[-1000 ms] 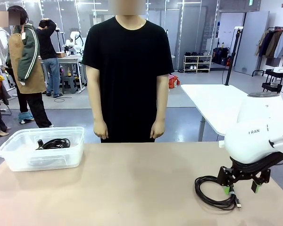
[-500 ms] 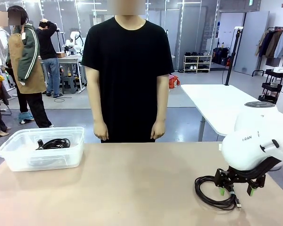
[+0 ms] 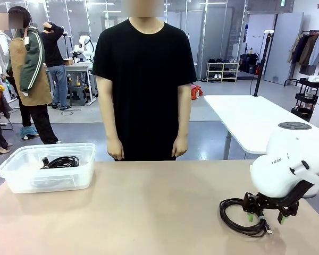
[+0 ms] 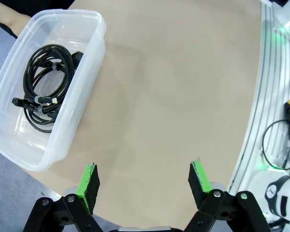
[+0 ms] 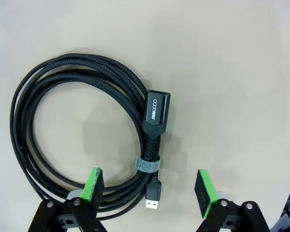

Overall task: Organize and store the cables.
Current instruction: Place the USB Extension Cable into the Organizing box.

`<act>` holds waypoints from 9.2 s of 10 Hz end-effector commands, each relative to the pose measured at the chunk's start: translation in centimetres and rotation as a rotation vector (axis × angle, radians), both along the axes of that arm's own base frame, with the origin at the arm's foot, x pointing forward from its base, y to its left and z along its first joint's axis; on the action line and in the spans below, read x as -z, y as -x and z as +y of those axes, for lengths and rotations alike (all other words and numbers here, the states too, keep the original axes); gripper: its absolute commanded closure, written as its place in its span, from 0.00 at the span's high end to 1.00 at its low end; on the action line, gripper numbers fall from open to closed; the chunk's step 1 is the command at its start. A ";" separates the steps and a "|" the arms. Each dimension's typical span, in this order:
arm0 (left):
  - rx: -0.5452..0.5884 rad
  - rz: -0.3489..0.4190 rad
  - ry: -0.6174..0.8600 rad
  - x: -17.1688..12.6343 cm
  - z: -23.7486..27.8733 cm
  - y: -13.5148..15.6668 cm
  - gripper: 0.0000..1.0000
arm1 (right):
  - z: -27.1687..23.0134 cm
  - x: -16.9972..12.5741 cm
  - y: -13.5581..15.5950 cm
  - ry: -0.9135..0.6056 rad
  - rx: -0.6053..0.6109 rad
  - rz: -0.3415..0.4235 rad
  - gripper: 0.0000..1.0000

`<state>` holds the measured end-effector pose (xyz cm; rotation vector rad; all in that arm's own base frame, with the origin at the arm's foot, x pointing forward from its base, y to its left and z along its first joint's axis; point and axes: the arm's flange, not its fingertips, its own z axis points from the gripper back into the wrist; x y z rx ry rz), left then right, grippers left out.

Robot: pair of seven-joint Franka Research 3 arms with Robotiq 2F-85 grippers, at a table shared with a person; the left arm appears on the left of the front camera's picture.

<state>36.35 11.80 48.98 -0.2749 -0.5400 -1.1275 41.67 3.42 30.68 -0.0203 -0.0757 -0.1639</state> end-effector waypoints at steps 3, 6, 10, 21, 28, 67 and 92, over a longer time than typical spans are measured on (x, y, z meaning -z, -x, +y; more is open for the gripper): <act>-0.006 -0.003 0.013 0.1 -0.1 -0.2 0.94 | -0.1 0.7 0.6 -0.016 0.047 -0.023 0.05; -0.006 -0.003 0.013 0.1 -0.1 -0.2 0.94 | -0.3 1.1 0.3 -0.022 0.066 -0.025 0.00; -0.006 -0.003 0.013 0.1 -0.1 -0.2 0.94 | -0.3 -0.1 -0.1 -0.025 0.071 -0.029 0.00; -0.006 -0.003 0.013 0.1 -0.1 -0.2 0.94 | 19.6 -11.8 -4.5 -0.169 -0.423 -0.146 0.08; -0.006 -0.003 0.013 0.1 -0.1 -0.2 0.94 | 30.6 -4.2 -6.7 -0.138 -0.616 -0.046 0.08; -0.483 0.386 -0.039 5.9 -46.5 -7.4 0.94 | -21.5 -11.5 10.7 -0.429 -1.063 -0.726 1.00; -1.549 0.713 -0.031 17.8 -53.5 -12.8 0.00 | -21.5 -11.5 10.7 -0.429 -1.063 -0.726 1.00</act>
